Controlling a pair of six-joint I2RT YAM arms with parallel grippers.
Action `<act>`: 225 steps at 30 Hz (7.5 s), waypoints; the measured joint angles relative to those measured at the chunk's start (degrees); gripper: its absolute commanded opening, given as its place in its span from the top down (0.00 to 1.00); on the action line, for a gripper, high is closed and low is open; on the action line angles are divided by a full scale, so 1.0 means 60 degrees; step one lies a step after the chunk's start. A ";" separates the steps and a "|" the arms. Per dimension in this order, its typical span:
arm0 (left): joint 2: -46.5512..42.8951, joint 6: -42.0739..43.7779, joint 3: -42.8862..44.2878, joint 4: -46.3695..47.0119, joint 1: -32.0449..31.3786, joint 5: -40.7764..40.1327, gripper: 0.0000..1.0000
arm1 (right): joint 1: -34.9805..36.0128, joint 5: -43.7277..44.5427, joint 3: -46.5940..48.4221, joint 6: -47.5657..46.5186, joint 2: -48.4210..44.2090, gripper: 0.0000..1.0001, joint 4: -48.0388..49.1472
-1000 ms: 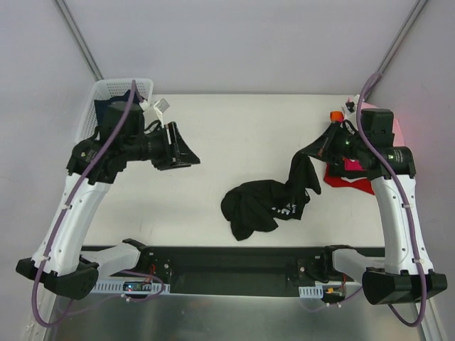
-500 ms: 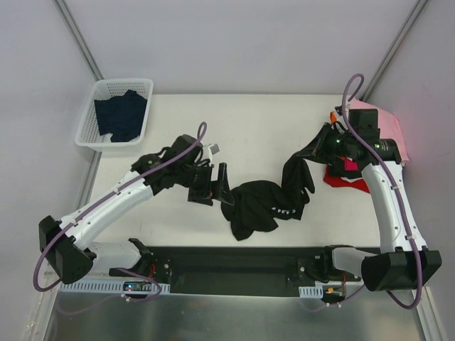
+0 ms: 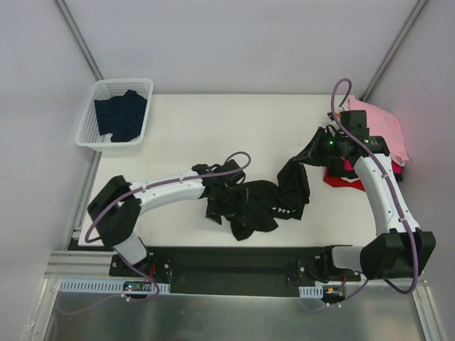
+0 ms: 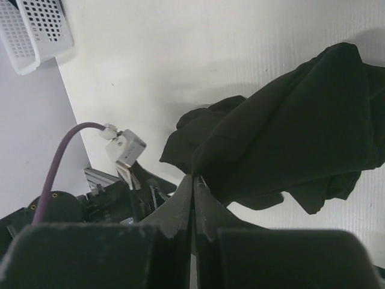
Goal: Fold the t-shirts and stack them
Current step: Flatten out the tshirt
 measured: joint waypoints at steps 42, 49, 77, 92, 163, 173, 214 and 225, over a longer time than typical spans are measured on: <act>0.1639 -0.0025 0.0812 0.1260 -0.0590 -0.1002 1.00 | 0.0568 0.0291 0.0000 0.0011 0.0532 0.99 0.0244; -0.0674 0.0033 0.0820 0.0375 0.0448 -0.1424 0.98 | 0.0750 0.0364 0.0007 0.0047 0.0849 0.99 0.0295; -0.1432 0.2656 0.8604 -0.4674 0.4819 -0.2809 0.82 | 0.1290 0.0710 0.4419 0.0186 0.1657 0.99 -0.0317; -0.1388 0.2448 0.3475 -0.2783 0.4903 -0.0419 0.14 | 0.1279 -0.0033 0.5136 -0.0117 0.6036 0.62 0.0022; -0.1443 0.1392 -0.1479 0.0736 0.4379 0.1555 0.29 | 0.1184 -0.0219 -0.2310 -0.0328 0.2484 0.59 0.1978; -0.0036 0.1526 0.0131 0.0991 0.4353 0.1577 0.29 | 0.1184 -0.0215 -0.2310 -0.0393 0.2484 0.60 0.1840; -0.1035 0.1494 0.1887 0.0178 0.4084 0.0918 0.94 | 0.1184 -0.0106 -0.2368 -0.0641 0.2484 0.63 0.1661; 0.1807 0.2506 0.6411 -0.1115 0.4903 0.0441 0.94 | 0.1184 -0.0102 -0.2084 -0.0674 0.2484 0.64 0.1475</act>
